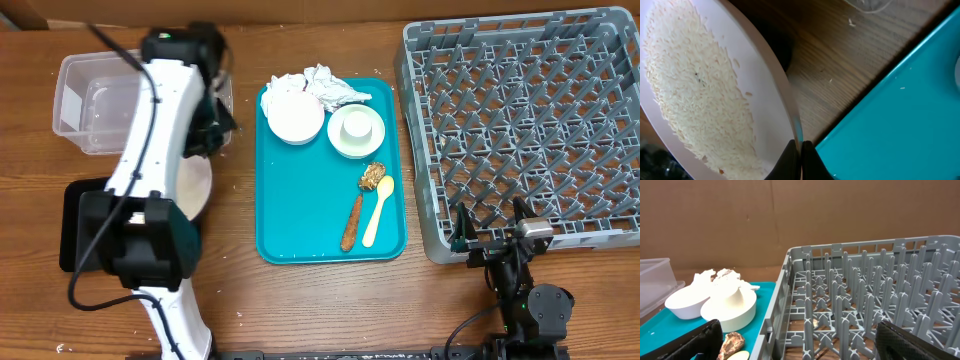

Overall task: Sort waste into correct bins and load items into the dishwasher
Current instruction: 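Lift the plate and carry it left over the black tray, then tilt the plate to pour the rice onto the black tray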

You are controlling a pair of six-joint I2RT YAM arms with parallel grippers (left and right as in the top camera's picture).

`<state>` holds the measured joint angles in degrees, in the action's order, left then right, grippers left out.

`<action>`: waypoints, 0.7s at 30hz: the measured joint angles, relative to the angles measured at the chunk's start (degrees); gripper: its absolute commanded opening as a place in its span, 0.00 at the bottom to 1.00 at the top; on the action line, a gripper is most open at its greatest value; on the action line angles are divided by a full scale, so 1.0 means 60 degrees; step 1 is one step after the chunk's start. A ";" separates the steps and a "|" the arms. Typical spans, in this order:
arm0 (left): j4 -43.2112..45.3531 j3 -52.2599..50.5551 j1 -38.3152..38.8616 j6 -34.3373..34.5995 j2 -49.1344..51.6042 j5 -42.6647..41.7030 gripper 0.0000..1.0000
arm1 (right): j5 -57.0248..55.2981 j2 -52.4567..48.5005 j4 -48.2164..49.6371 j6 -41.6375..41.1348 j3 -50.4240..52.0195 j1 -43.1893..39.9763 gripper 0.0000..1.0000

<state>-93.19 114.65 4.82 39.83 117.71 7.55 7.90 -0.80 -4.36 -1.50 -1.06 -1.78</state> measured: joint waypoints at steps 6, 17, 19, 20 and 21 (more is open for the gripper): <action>0.0175 0.0000 -0.1016 -0.0557 0.0000 -0.0958 0.04 | 0.0004 0.0000 -0.0007 0.0000 0.0000 0.0000 1.00; 0.0390 0.0000 -0.2233 -0.1872 -0.0004 -0.2885 0.04 | 0.0000 0.0000 -0.0004 0.0004 0.0000 0.0000 1.00; 0.0390 0.0000 -0.2393 -0.2106 -0.0004 -0.3231 0.04 | -0.0004 0.0000 -0.0004 0.0000 0.0000 0.0000 1.00; 0.0386 0.0000 -0.2488 -0.2226 -0.0004 -0.3432 0.04 | 0.0000 0.0000 0.0000 0.0004 0.0000 0.0000 1.00; 0.0386 0.0000 -0.2561 -0.2339 -0.0004 -0.3617 0.04 | -0.0004 0.0000 -0.0007 0.0004 0.0000 0.0000 1.00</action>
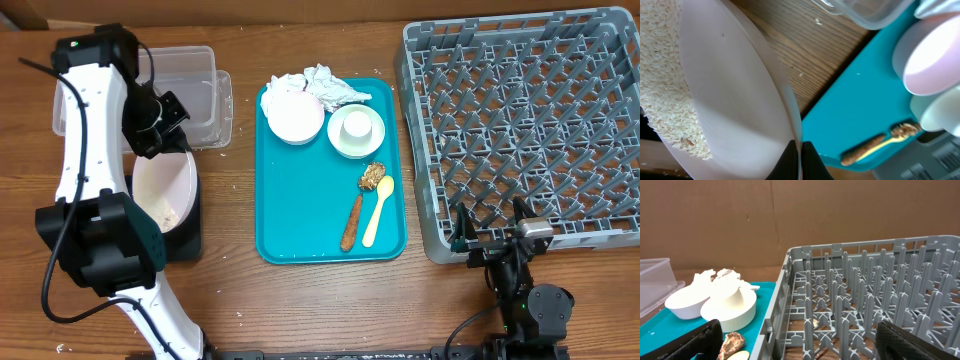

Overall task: Sort waste into correct bins and load items into the dishwasher
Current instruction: 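Tilt the plate to pour the rice onto the black tray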

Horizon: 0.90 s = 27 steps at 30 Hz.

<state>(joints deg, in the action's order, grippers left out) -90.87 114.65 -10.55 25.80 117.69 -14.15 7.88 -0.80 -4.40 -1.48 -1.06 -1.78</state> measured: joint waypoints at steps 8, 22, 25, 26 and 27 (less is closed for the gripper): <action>-0.0171 0.0000 -0.0703 -0.0703 0.0000 -0.1282 0.04 | 0.0004 0.0000 0.0000 0.0000 0.0000 0.0000 1.00; -0.0525 0.0000 -0.1814 -0.1836 0.0000 -0.3133 0.04 | 0.0004 0.0000 0.0004 0.0000 0.0000 0.0000 1.00; -0.0688 0.0004 -0.2073 -0.2065 0.0000 -0.3268 0.04 | 0.0004 0.0000 0.0004 0.0004 0.0000 0.0000 1.00; -0.0714 0.0000 -0.2127 -0.2124 0.0000 -0.3289 0.04 | 0.0004 0.0000 0.0000 -0.0004 0.0000 0.0000 1.00; -0.0725 0.0004 -0.2215 -0.2153 0.0000 -0.3300 0.04 | 0.0000 0.0000 0.0004 0.0000 0.0000 0.0000 1.00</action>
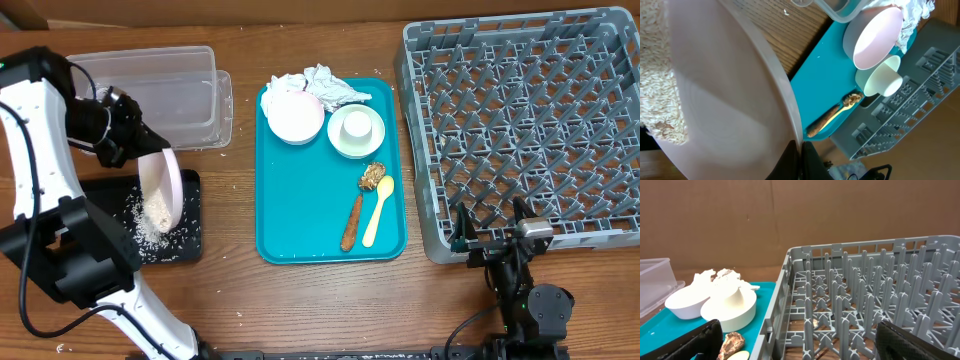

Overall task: Sort waste into correct bins and load items into the dishwasher
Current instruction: 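Tilt the plate to pour the rice onto the black tray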

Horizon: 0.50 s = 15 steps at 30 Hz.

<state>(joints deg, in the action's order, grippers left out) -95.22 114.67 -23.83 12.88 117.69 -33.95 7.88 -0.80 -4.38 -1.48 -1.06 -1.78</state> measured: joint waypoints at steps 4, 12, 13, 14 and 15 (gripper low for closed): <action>-0.0149 0.0000 -0.0372 -0.0255 0.0000 -0.0171 0.04 | 0.0000 0.0000 -0.0004 0.0000 0.0000 0.0000 1.00; -0.0237 -0.0004 -0.1166 -0.0809 -0.0007 -0.0750 0.04 | 0.0004 0.0000 0.0000 0.0000 0.0000 0.0000 1.00; -0.0237 -0.0004 -0.1231 -0.0882 -0.0007 -0.0820 0.04 | 0.0004 0.0004 0.0004 0.0000 0.0000 0.0000 1.00; -0.0237 -0.0004 -0.1304 -0.0943 -0.0007 -0.0885 0.04 | 0.0004 0.0000 0.0000 0.0000 0.0000 0.0000 1.00; -0.0237 0.0000 -0.1362 -0.0980 -0.0007 -0.0954 0.04 | 0.0004 0.0000 -0.0004 -0.0004 0.0000 0.0000 1.00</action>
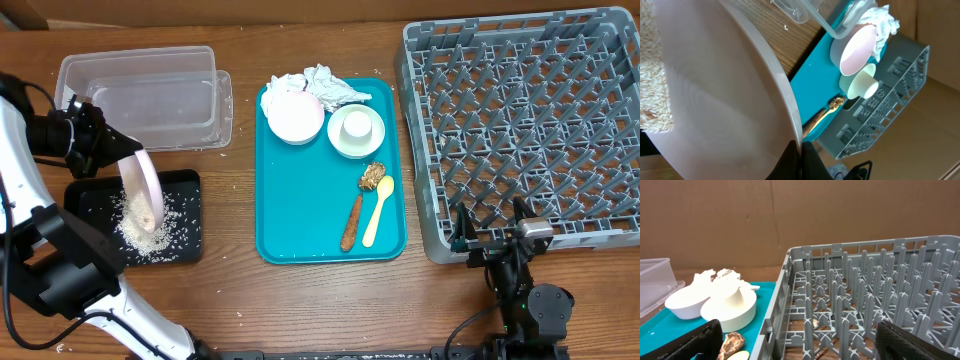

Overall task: Sort waste into correct bins and load items into the dishwasher
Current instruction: 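Tilt the plate to pour the rice onto the black tray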

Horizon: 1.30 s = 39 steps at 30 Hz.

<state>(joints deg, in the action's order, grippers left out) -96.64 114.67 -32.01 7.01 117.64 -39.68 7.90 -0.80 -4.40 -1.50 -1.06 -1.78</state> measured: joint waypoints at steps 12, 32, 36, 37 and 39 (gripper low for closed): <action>-0.0004 -0.0047 -0.0084 -0.0364 -0.0018 -0.0943 0.04 | -0.0004 0.0000 0.0004 0.0004 0.0000 0.0000 1.00; -0.0004 -0.0463 -0.0127 -0.1027 -0.0182 -0.1978 0.04 | 0.0000 0.0000 -0.0004 0.0004 0.0000 0.0000 1.00; -0.0004 -0.0688 -0.0124 -0.1016 -0.0262 -0.2062 0.04 | 0.0000 0.0004 0.0004 0.0004 0.0000 0.0000 1.00; -0.0004 -0.0769 -0.0120 -0.1016 -0.0291 -0.2065 0.04 | -0.0004 0.0000 0.0000 0.0000 0.0000 -0.0004 1.00; 0.0004 -0.0874 -0.0120 -0.1020 -0.0317 -0.2091 0.04 | -0.0004 0.0000 0.0004 0.0000 0.0000 0.0000 1.00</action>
<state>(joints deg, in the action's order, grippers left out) -96.62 109.43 -32.73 0.89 115.74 -52.23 7.88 -0.80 -4.38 -1.50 -1.06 -1.78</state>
